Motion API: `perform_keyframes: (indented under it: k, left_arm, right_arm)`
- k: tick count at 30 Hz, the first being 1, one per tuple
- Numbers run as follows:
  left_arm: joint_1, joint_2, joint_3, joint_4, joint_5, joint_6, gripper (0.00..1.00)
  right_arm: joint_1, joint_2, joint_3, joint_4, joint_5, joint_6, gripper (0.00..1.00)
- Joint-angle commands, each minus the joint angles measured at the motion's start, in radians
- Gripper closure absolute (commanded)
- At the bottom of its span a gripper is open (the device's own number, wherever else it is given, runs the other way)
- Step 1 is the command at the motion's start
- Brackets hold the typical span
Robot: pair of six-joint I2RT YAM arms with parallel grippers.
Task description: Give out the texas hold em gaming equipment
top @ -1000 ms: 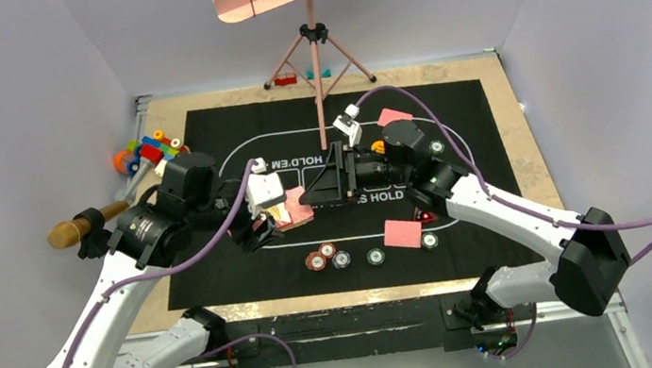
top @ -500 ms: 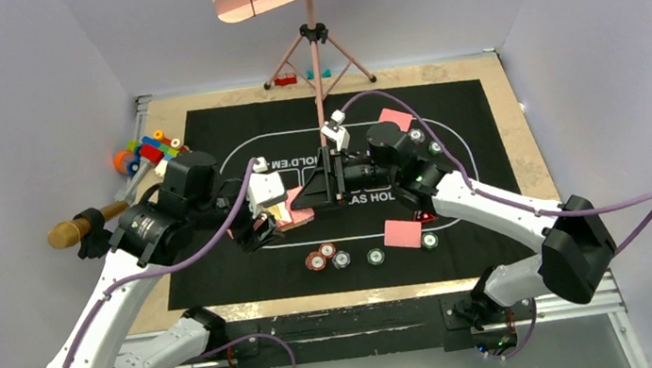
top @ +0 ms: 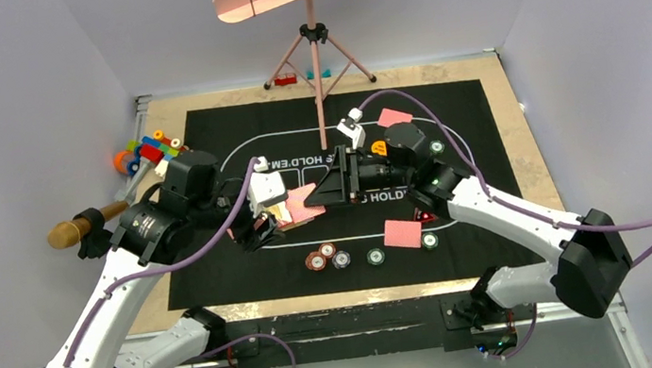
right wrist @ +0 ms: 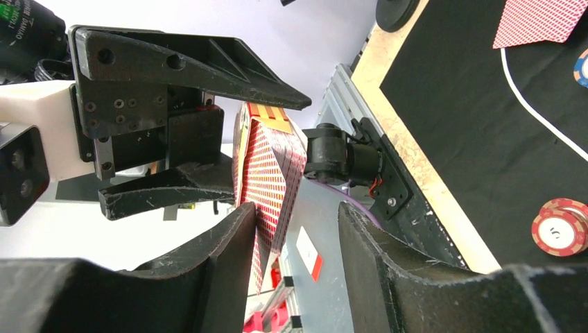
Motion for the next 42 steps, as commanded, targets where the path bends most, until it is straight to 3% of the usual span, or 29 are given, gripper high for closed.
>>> perform_keyframes:
  k: [1,8,17,29,36,42]
  left_arm:
    - [-0.001,-0.012,0.047,0.059,0.037,-0.010,1.00]
    - [-0.001,-0.013,0.042,0.058,0.034,-0.007,1.00]
    - [0.000,-0.017,0.030,0.059,0.027,-0.004,1.00]
    - [-0.001,-0.017,0.034,0.055,0.022,0.000,1.00]
    - [0.000,-0.021,0.036,0.050,0.022,0.002,1.00]
    - [0.000,-0.022,0.045,0.044,0.021,0.008,1.00]
  right_arm:
    - [-0.013,-0.045,-0.022,0.013,-0.017,0.008,0.51]
    - [-0.022,-0.071,-0.017,0.014,-0.026,0.020,0.59]
    - [-0.075,-0.129,-0.011,-0.028,-0.043,0.020,0.98]
    - [-0.387,-0.146,0.039,-0.104,-0.125,-0.013,1.00]
    - [-0.622,0.108,0.130,-0.148,-0.033,-0.131,1.00]
    - [-0.713,0.517,0.489,-0.332,0.151,-0.310,1.00]
